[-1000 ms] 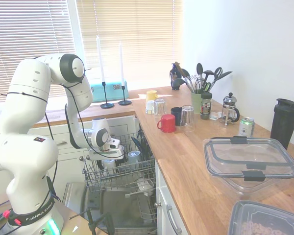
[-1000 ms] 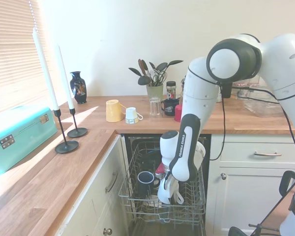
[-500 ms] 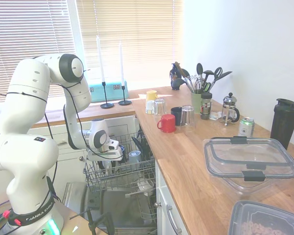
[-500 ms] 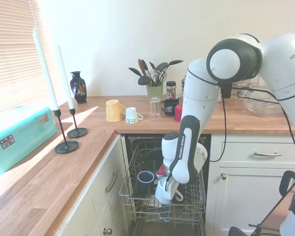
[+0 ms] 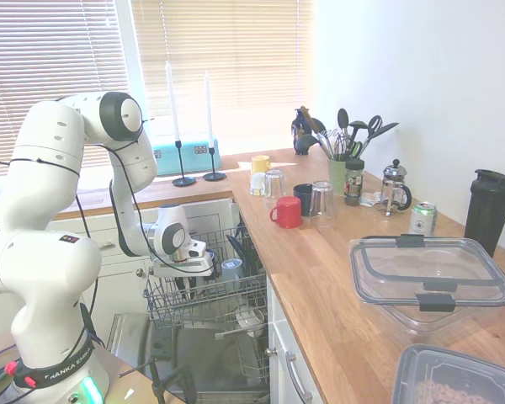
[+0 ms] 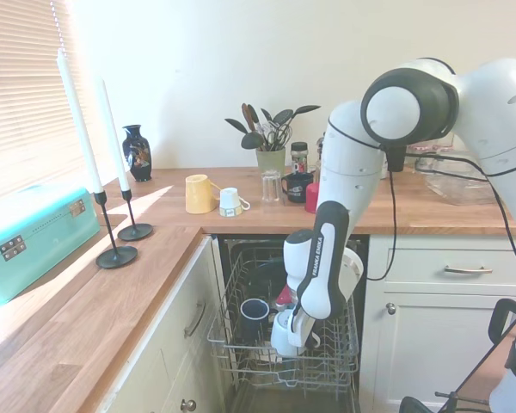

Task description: Move a mug from dishwasher to table

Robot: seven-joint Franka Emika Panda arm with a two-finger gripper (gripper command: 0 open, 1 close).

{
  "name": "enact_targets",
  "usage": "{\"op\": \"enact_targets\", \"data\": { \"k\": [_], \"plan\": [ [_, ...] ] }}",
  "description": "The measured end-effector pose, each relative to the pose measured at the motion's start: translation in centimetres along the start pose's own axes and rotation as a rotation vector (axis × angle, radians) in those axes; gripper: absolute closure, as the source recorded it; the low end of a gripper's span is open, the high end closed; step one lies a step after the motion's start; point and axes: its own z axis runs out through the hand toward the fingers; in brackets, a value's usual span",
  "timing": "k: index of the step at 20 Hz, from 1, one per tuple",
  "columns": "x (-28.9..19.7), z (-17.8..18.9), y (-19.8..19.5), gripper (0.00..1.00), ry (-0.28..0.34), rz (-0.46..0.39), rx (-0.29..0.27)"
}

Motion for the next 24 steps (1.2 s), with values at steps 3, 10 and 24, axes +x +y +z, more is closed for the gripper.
{"op": "enact_targets", "data": {
  "k": [3,10,24],
  "plan": [
    [0.1,-0.2,0.1,1.00,-0.004,0.000,-0.004],
    [0.8,-0.4,0.5,1.00,0.002,0.019,-0.001],
    [1.5,-6.6,-0.8,1.00,0.045,0.032,0.005]
  ]
}}
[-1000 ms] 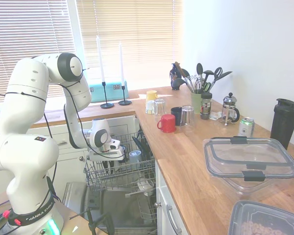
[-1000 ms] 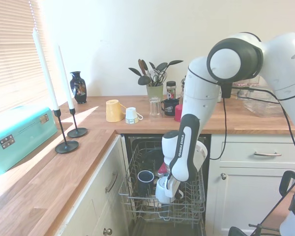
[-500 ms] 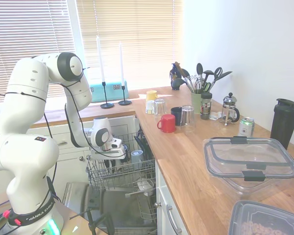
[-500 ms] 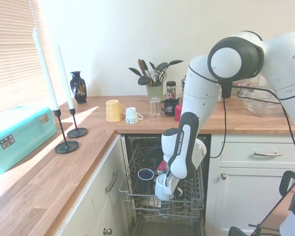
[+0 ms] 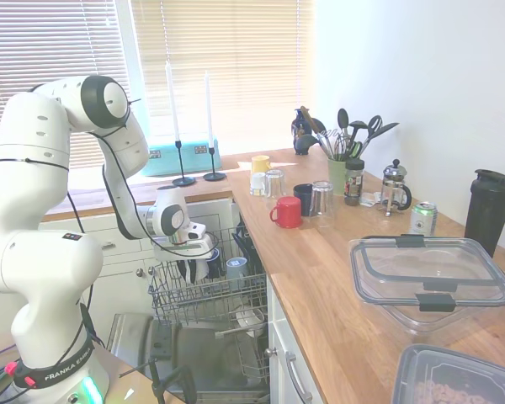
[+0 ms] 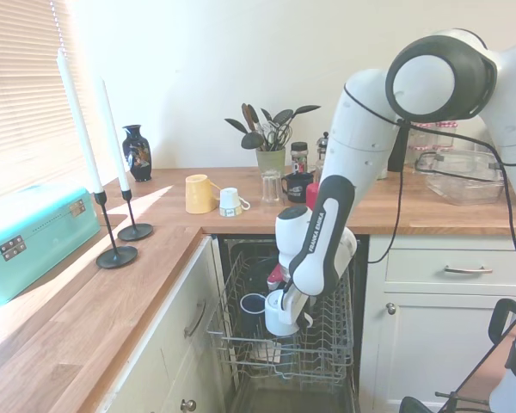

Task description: Move a mug from dishwasher to table

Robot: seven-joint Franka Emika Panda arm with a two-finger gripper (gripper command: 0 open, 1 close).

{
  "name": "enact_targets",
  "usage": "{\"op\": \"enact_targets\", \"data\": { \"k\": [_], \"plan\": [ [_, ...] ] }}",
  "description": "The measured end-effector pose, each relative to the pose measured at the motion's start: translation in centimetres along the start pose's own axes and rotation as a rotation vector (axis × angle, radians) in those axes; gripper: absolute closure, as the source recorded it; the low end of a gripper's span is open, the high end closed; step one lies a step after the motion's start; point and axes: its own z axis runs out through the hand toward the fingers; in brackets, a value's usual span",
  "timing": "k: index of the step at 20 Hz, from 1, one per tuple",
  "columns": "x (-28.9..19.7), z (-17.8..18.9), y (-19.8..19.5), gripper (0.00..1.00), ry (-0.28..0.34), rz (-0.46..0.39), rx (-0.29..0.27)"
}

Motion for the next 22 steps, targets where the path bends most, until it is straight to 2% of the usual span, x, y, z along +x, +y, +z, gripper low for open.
{"op": "enact_targets", "data": {
  "k": [6,13,22],
  "plan": [
    [1.4,-3.9,-1.3,1.00,0.068,0.022,0.047],
    [1.4,-4.8,-1.8,1.00,0.086,0.049,0.049],
    [2.0,-9.4,-2.5,1.00,0.144,0.076,0.094]
  ]
}}
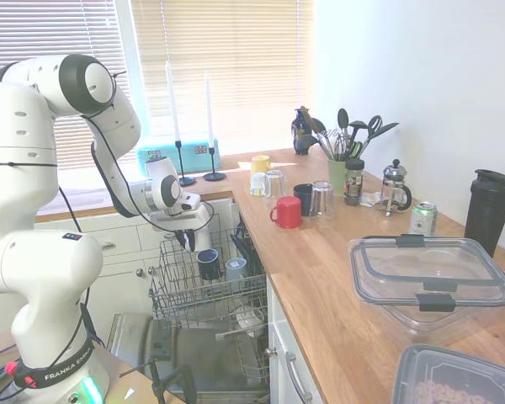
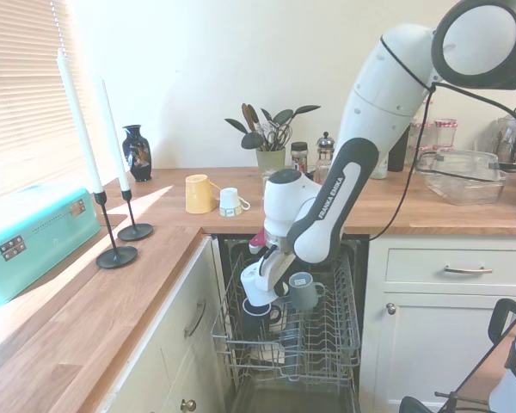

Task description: Move a mug from dishwasher to table

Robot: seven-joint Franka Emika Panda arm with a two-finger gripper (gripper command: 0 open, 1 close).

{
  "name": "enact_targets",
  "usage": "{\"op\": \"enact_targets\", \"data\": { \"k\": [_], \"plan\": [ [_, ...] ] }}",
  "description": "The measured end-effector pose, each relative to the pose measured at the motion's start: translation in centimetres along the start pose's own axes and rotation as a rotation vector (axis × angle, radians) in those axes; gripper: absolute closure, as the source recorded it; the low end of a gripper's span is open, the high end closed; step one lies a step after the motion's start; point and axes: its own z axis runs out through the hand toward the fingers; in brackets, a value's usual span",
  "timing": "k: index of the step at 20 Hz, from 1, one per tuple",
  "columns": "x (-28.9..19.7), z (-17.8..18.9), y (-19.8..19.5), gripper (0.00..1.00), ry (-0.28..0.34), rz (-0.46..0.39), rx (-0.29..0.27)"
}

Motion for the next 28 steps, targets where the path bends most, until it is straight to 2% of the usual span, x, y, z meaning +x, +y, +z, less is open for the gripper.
{"op": "enact_targets", "data": {
  "k": [10,15,20,28],
  "plan": [
    [5.2,-10.2,1.1,1.00,0.073,0.106,0.075],
    [9.2,-13.3,2.0,1.00,0.077,0.169,0.111],
    [13.4,-15.0,3.3,1.00,0.068,0.216,0.123],
    [18.4,-13.6,0.3,1.00,0.034,0.223,0.098]
  ]
}}
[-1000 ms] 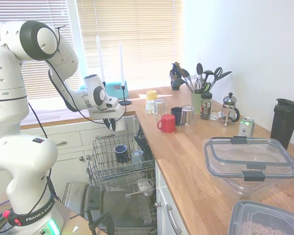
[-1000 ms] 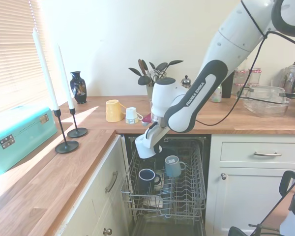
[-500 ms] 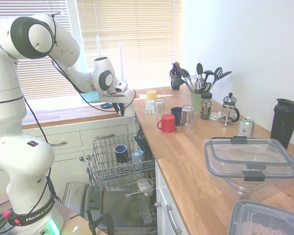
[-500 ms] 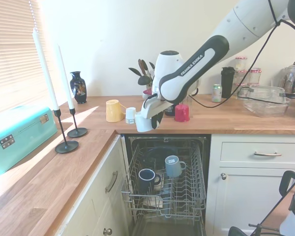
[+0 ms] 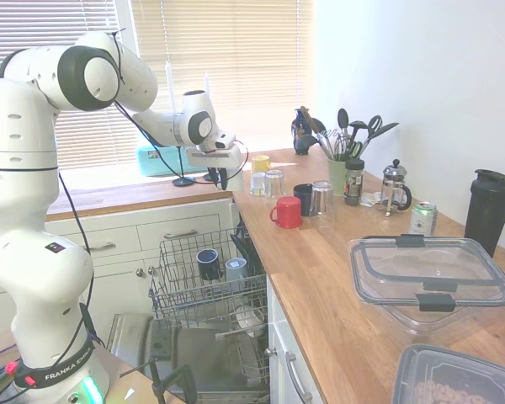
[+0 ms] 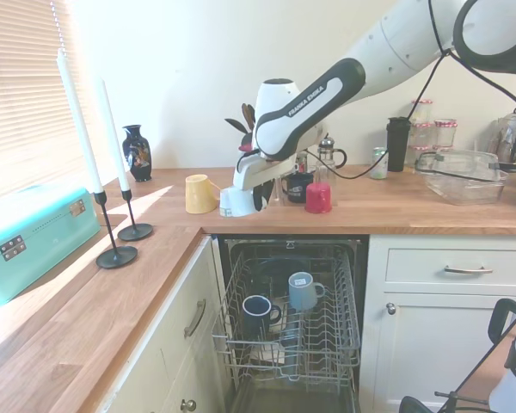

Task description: Move a mug from dishwasher to table

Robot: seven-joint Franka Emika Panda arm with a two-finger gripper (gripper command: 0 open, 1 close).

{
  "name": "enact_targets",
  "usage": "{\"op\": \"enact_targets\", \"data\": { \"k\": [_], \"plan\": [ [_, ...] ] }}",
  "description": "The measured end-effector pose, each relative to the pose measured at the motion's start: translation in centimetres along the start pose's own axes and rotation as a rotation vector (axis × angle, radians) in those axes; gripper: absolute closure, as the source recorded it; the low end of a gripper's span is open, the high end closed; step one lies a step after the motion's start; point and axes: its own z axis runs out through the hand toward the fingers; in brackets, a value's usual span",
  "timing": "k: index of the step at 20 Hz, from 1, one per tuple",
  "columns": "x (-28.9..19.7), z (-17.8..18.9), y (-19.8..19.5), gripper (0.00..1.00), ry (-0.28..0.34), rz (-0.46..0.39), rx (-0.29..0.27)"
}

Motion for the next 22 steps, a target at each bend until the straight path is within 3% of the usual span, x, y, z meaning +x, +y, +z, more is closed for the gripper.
{"op": "enact_targets", "data": {
  "k": [15,22],
  "plan": [
    [2.3,4.2,4.1,1.00,-0.046,0.056,-0.015],
    [3.7,5.8,3.9,1.00,-0.050,0.063,-0.021]
  ]
}}
